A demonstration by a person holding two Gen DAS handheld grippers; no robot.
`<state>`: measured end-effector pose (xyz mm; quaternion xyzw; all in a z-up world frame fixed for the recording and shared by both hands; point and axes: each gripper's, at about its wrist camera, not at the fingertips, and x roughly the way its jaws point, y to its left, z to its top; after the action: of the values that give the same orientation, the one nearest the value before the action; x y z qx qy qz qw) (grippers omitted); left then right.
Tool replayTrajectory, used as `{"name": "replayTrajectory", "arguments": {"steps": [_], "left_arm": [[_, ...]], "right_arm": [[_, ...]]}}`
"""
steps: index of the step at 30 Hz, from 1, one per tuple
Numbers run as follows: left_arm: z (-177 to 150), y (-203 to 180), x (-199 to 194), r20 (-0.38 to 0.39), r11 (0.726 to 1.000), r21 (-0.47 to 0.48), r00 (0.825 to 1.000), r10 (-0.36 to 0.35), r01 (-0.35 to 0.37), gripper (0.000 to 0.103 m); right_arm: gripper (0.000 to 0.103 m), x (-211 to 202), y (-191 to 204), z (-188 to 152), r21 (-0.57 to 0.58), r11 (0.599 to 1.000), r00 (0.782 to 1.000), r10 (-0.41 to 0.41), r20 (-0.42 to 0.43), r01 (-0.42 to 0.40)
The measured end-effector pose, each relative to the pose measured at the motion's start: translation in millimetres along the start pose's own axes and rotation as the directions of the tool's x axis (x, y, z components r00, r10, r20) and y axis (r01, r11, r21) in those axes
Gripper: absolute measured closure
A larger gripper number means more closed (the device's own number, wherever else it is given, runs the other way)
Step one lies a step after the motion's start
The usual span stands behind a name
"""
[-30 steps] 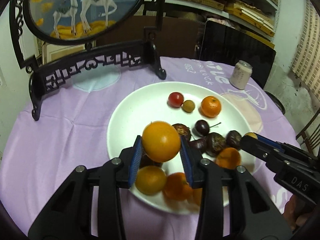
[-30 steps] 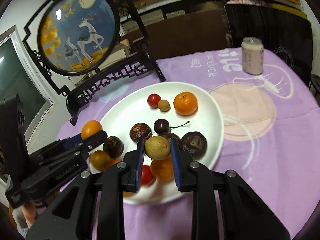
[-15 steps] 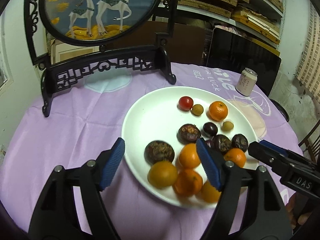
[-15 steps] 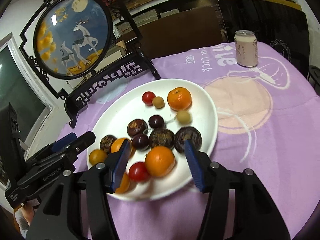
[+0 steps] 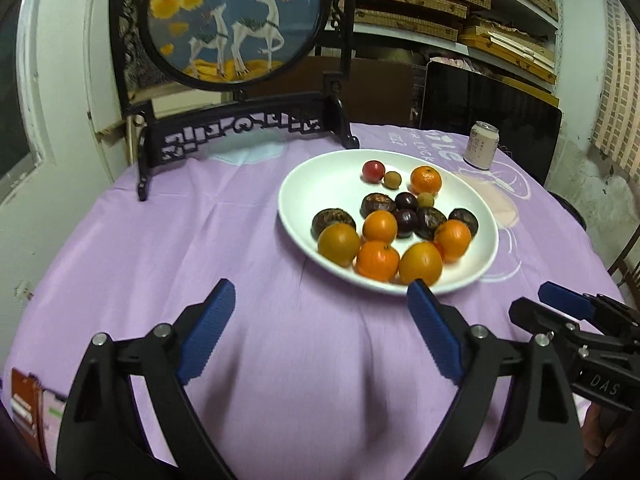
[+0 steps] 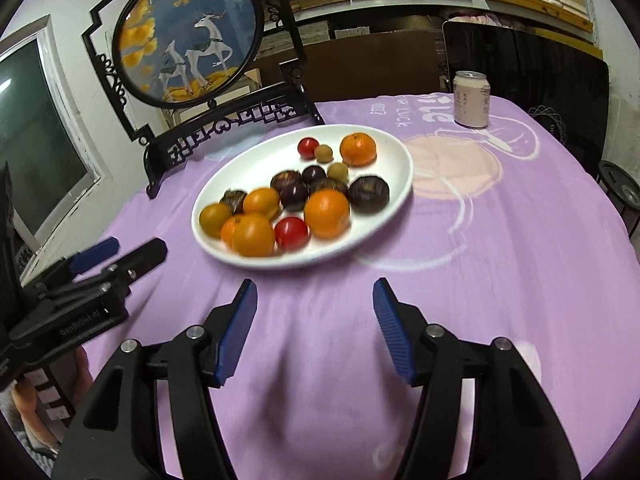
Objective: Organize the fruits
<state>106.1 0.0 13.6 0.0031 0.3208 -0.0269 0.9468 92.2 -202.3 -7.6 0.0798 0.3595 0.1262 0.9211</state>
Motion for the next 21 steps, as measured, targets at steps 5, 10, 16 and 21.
{"name": "replayTrajectory", "arguments": {"steps": [5,10,16,21], "left_arm": [[-21,-6,-24,0.020,0.999,0.030,1.000,0.017,-0.018,0.002],[-29,-25,-37,0.044,0.989,0.136,0.998,0.043,-0.048,0.002],[-25,-20,-40,0.014,0.995,0.100,1.000,-0.010,0.009,0.002],[-24,-17,-40,0.009,0.997,0.079,1.000,-0.002,0.001,0.002]], "right_arm": [[0.033,-12,0,-26,-0.030,0.998,0.999,-0.050,-0.008,0.050],[0.007,-27,7,-26,-0.065,0.990,0.990,-0.120,0.075,0.125],[0.003,-36,5,-22,-0.056,0.988,0.982,-0.133,0.131,0.141],[0.003,-34,6,-23,-0.062,0.989,0.985,-0.129,0.118,0.137]]}}
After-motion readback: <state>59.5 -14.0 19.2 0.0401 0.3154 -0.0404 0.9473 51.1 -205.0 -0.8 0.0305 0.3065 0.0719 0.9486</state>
